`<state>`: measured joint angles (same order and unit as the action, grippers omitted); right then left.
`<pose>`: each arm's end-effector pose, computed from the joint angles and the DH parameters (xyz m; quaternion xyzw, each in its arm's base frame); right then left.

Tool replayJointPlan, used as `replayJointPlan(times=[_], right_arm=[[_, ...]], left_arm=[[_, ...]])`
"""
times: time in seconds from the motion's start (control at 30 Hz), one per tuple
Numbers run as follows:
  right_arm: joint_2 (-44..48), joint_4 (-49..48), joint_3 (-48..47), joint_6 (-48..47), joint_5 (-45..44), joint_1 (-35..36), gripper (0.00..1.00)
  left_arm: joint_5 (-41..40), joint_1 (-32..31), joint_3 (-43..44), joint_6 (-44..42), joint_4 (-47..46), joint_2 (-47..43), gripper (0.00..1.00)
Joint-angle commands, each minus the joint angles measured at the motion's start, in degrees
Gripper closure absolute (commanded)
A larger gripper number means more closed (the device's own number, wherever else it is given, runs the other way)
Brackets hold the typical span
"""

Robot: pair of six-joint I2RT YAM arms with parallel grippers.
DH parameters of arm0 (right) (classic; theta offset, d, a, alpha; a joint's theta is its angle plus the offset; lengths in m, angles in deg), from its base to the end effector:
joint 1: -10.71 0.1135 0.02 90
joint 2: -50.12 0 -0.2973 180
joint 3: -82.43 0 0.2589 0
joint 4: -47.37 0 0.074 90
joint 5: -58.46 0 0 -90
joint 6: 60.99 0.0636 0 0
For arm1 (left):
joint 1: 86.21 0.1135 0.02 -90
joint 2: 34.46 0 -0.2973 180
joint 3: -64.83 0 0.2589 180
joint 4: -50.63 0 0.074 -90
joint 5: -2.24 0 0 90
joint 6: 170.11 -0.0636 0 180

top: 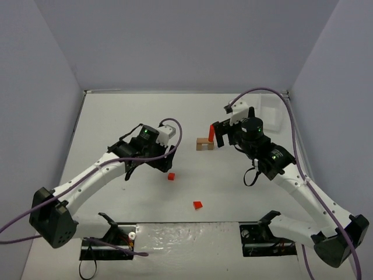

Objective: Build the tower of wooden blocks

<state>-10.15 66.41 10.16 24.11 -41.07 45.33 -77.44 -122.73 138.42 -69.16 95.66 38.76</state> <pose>0.2212 0.1399 0.4087 -0.2006 0.7212 0.1091 0.6540 0.2264 -0.1819 0.3038 0.2372 0.8885 -0.2305 0.3180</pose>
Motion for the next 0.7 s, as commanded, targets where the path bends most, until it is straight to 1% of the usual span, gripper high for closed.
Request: replayJointPlan(times=[0.0,0.07,0.17,0.37,0.57,0.67], right_arm=[[4.1,-1.8,1.4,4.9,-11.2,-1.3,0.01],[5.6,-1.7,2.0,6.7,-14.2,-2.2,0.00],[7.3,-1.7,2.9,7.9,-16.2,-3.4,0.00],[7.7,-1.6,3.5,8.4,-13.9,-4.9,0.00],[7.9,-1.6,3.8,8.5,-13.1,-5.1,0.00],[7.8,-1.6,3.9,8.5,-12.9,-5.5,0.00]], left_arm=[[-3.3,-1.8,4.2,6.2,-1.7,5.5,0.32],[-4.5,-2.8,5.0,8.3,-1.7,8.5,0.31],[-5.7,-3.8,6.3,10.3,-1.7,12.5,0.31],[-7.2,-4.7,8.8,13.4,-0.7,20.1,0.31],[-8.1,-5.1,10.3,14.4,2.0,24.0,0.31],[-9.7,-5.3,10.3,16.6,4.2,25.8,0.31]])
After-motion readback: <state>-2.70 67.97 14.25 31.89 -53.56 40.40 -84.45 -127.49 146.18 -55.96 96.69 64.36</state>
